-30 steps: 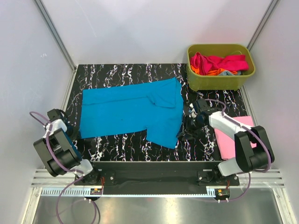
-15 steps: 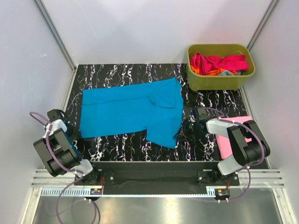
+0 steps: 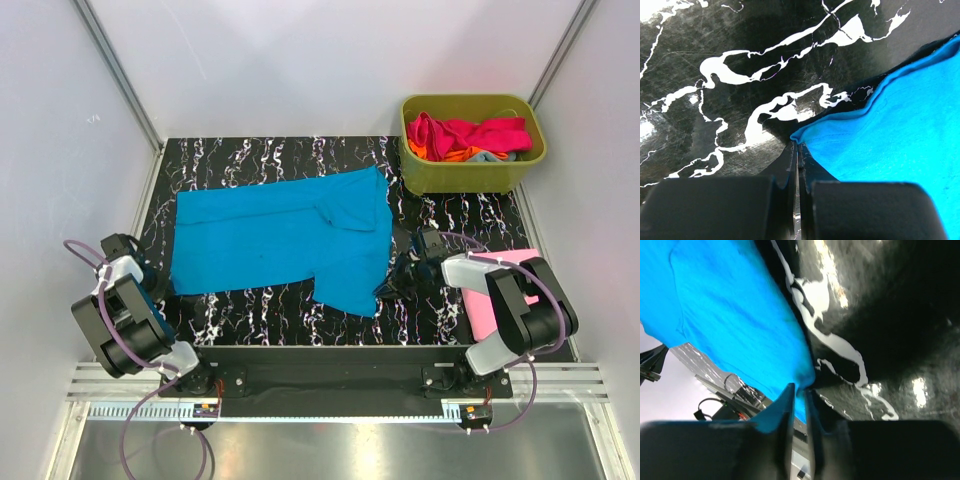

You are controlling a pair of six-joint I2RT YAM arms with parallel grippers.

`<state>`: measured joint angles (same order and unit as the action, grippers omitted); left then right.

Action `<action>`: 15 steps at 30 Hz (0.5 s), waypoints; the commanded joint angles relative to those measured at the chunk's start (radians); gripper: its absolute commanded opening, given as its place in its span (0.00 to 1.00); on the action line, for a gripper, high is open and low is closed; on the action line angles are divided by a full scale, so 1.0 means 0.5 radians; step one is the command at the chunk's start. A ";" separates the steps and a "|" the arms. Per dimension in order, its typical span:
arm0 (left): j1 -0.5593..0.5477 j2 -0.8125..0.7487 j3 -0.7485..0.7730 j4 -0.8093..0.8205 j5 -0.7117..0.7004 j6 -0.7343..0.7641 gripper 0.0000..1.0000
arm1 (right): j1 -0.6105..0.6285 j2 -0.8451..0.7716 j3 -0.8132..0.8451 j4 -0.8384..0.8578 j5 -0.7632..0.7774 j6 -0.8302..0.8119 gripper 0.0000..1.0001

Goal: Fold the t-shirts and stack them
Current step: Fold the tshirt

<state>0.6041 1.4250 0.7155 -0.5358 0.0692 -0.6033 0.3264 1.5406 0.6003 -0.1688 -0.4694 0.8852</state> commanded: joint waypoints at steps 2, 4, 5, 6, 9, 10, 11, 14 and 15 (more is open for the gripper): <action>0.004 0.052 -0.010 0.050 0.027 0.007 0.00 | -0.002 0.094 -0.028 -0.061 0.316 -0.049 0.12; 0.001 0.046 -0.013 0.047 0.027 0.010 0.00 | -0.002 0.085 -0.035 -0.049 0.316 -0.071 0.03; 0.001 0.046 -0.020 0.047 0.027 0.010 0.00 | -0.002 0.079 -0.035 -0.043 0.295 -0.101 0.00; 0.001 0.043 -0.023 0.047 0.030 0.007 0.00 | -0.002 0.064 -0.032 -0.034 0.279 -0.120 0.00; 0.004 0.052 -0.038 0.032 0.049 0.010 0.00 | -0.002 -0.016 -0.053 -0.037 0.215 -0.190 0.00; 0.001 0.049 -0.041 0.007 0.049 0.013 0.00 | -0.002 -0.053 -0.086 -0.040 0.187 -0.215 0.00; 0.001 0.049 -0.041 -0.011 0.037 0.013 0.00 | -0.002 -0.144 -0.108 -0.073 0.184 -0.218 0.00; 0.001 0.013 -0.044 -0.119 -0.025 0.013 0.00 | -0.002 -0.344 -0.169 -0.217 0.190 -0.249 0.00; 0.004 -0.036 -0.053 -0.149 -0.052 0.019 0.00 | -0.002 -0.387 -0.176 -0.266 0.190 -0.258 0.00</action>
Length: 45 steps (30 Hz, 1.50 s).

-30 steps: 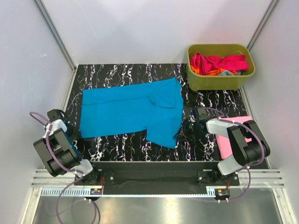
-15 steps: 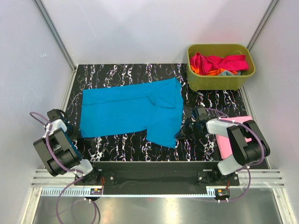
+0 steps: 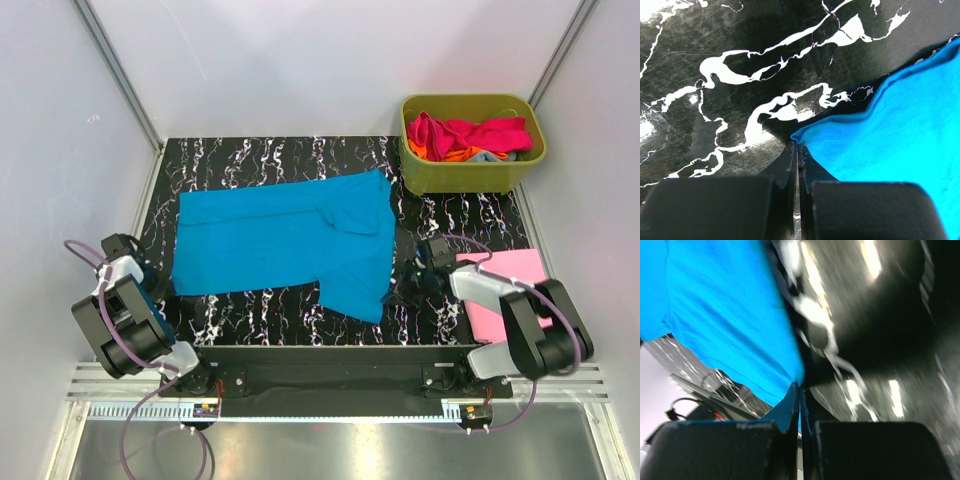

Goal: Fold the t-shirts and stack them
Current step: Fold the tshirt

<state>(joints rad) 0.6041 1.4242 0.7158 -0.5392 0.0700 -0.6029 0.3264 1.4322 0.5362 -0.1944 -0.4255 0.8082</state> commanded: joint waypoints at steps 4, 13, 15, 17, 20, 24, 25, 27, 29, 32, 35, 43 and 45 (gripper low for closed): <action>0.001 -0.151 -0.024 -0.256 -0.103 -0.033 0.00 | 0.001 -0.379 -0.054 -0.412 0.103 -0.162 0.00; -0.015 -0.262 0.047 -0.397 -0.020 -0.055 0.00 | -0.008 -0.594 0.096 -0.682 0.191 -0.227 0.00; -0.057 -0.244 0.120 -0.428 -0.036 -0.034 0.00 | -0.015 -0.530 0.191 -0.676 0.207 -0.220 0.00; -0.103 -0.229 0.212 -0.455 -0.060 -0.031 0.00 | -0.024 -0.432 0.323 -0.679 0.222 -0.220 0.00; -0.202 -0.183 0.359 -0.465 -0.100 -0.028 0.00 | -0.039 -0.282 0.532 -0.679 0.274 -0.272 0.00; -0.321 -0.054 0.562 -0.462 -0.118 -0.031 0.00 | -0.116 -0.067 0.762 -0.676 0.293 -0.340 0.00; -0.340 0.007 0.605 -0.453 -0.134 -0.034 0.00 | -0.131 0.022 0.856 -0.676 0.281 -0.364 0.00; -0.364 0.072 0.721 -0.446 -0.134 -0.046 0.00 | -0.159 0.111 0.961 -0.676 0.271 -0.401 0.00; -0.368 0.170 0.783 -0.422 -0.119 -0.070 0.00 | -0.168 0.228 1.102 -0.685 0.265 -0.453 0.00; -0.377 0.305 0.890 -0.364 -0.076 -0.119 0.00 | -0.208 0.366 1.271 -0.716 0.274 -0.478 0.00; -0.383 0.458 1.022 -0.354 -0.063 -0.144 0.00 | -0.238 0.500 1.452 -0.749 0.284 -0.472 0.00; -0.410 0.735 1.277 -0.345 -0.011 -0.230 0.00 | -0.303 0.826 1.909 -0.878 0.333 -0.521 0.00; -0.426 0.802 1.323 -0.339 -0.017 -0.242 0.00 | -0.321 0.887 1.986 -0.897 0.311 -0.518 0.00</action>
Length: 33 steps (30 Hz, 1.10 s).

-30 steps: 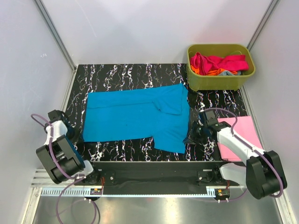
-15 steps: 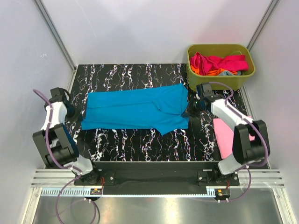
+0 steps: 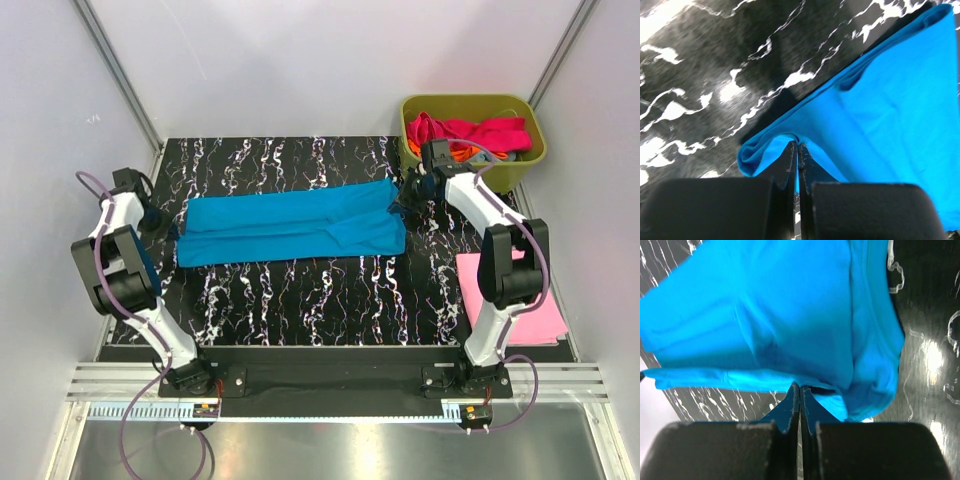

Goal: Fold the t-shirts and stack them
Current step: Fold the tshirt

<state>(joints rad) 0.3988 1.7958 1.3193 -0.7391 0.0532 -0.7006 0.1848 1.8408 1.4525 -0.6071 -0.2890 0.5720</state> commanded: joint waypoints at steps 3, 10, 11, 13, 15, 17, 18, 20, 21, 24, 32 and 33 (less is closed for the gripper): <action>-0.037 0.139 0.177 0.061 0.032 -0.056 0.00 | -0.035 0.172 0.288 -0.099 0.001 -0.046 0.00; -0.052 0.258 0.309 0.061 0.019 -0.065 0.00 | -0.044 0.267 0.356 -0.120 -0.002 -0.073 0.00; -0.052 0.271 0.325 0.061 0.025 -0.068 0.00 | -0.047 0.273 0.356 -0.120 -0.002 -0.076 0.00; -0.052 0.298 0.352 0.058 0.035 -0.078 0.00 | -0.060 0.291 0.359 -0.120 -0.011 -0.079 0.00; -0.055 0.317 0.368 0.061 0.032 -0.075 0.00 | -0.060 0.304 0.369 -0.120 -0.017 -0.092 0.00; -0.052 0.332 0.380 0.061 0.026 -0.071 0.00 | -0.060 0.328 0.378 -0.120 -0.026 -0.104 0.00; -0.055 0.341 0.386 0.064 0.025 -0.068 0.00 | -0.060 0.343 0.384 -0.120 -0.029 -0.119 0.00; -0.055 0.348 0.392 0.061 0.029 -0.062 0.00 | -0.060 0.356 0.390 -0.123 -0.026 -0.122 0.00; -0.055 0.357 0.396 0.061 0.029 -0.059 0.00 | -0.060 0.368 0.402 -0.123 -0.026 -0.135 0.00; -0.055 0.378 0.411 0.061 0.044 -0.056 0.04 | -0.060 0.408 0.457 -0.163 0.013 -0.135 0.00; -0.064 0.400 0.469 0.058 0.041 -0.022 0.18 | -0.060 0.485 0.598 -0.267 0.057 -0.174 0.12; -0.064 0.400 0.472 0.061 0.026 -0.013 0.26 | -0.060 0.515 0.659 -0.325 0.050 -0.199 0.15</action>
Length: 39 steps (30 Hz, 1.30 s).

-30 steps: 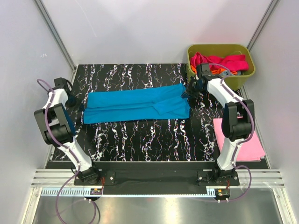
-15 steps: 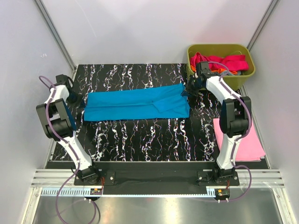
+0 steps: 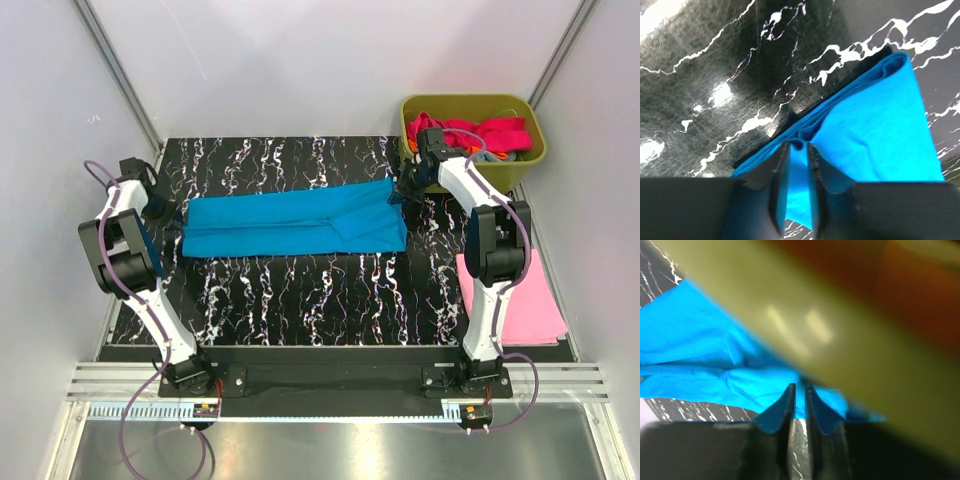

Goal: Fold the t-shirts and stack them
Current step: Fold the tshirt

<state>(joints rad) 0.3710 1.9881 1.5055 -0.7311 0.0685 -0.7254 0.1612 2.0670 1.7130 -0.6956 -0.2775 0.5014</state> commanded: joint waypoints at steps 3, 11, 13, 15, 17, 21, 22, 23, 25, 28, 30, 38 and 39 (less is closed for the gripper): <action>-0.009 -0.034 0.103 0.036 -0.048 0.079 0.45 | -0.009 0.087 0.273 -0.253 0.082 -0.110 0.26; -0.015 -0.432 -0.212 0.033 -0.125 0.208 0.52 | 0.036 -0.109 0.237 -0.305 0.089 -0.138 0.38; -0.048 -0.567 -0.274 0.033 -0.119 0.254 0.49 | 0.085 -0.210 0.112 -0.226 0.055 -0.147 0.38; -0.079 -0.671 -0.335 0.036 -0.106 0.282 0.45 | 0.187 -0.305 -0.029 -0.122 0.021 -0.159 0.39; -0.140 -0.727 -0.366 0.042 -0.100 0.319 0.39 | 0.300 -0.333 -0.094 -0.085 -0.015 -0.177 0.39; -0.233 -0.712 -0.394 0.069 0.007 0.383 0.31 | 0.447 -0.333 -0.186 -0.042 -0.074 -0.175 0.39; -0.242 -0.672 -0.397 0.078 0.032 0.380 0.29 | 0.466 -0.324 -0.192 -0.026 -0.089 -0.162 0.39; -0.245 -0.651 -0.403 0.112 0.062 0.380 0.27 | 0.484 -0.315 -0.192 -0.011 -0.123 -0.141 0.38; -0.245 -0.605 -0.409 0.146 0.087 0.380 0.23 | 0.549 -0.272 -0.162 0.029 -0.147 -0.135 0.36; -0.245 -0.522 -0.388 0.161 0.078 0.401 0.21 | 0.607 -0.180 -0.052 0.029 -0.203 -0.110 0.35; -0.245 -0.482 -0.391 0.174 0.063 0.414 0.20 | 0.622 -0.115 0.013 0.026 -0.236 -0.080 0.35; -0.245 -0.316 -0.342 0.204 0.053 0.432 0.20 | 0.675 0.048 0.099 0.029 -0.298 -0.046 0.35; -0.245 -0.298 -0.315 0.204 0.056 0.432 0.20 | 0.669 0.066 0.105 0.026 -0.301 -0.046 0.35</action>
<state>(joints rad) 0.2443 1.8156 1.3067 -0.6655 0.0799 -0.5243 0.4820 2.0815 1.7164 -0.6979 -0.3935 0.4660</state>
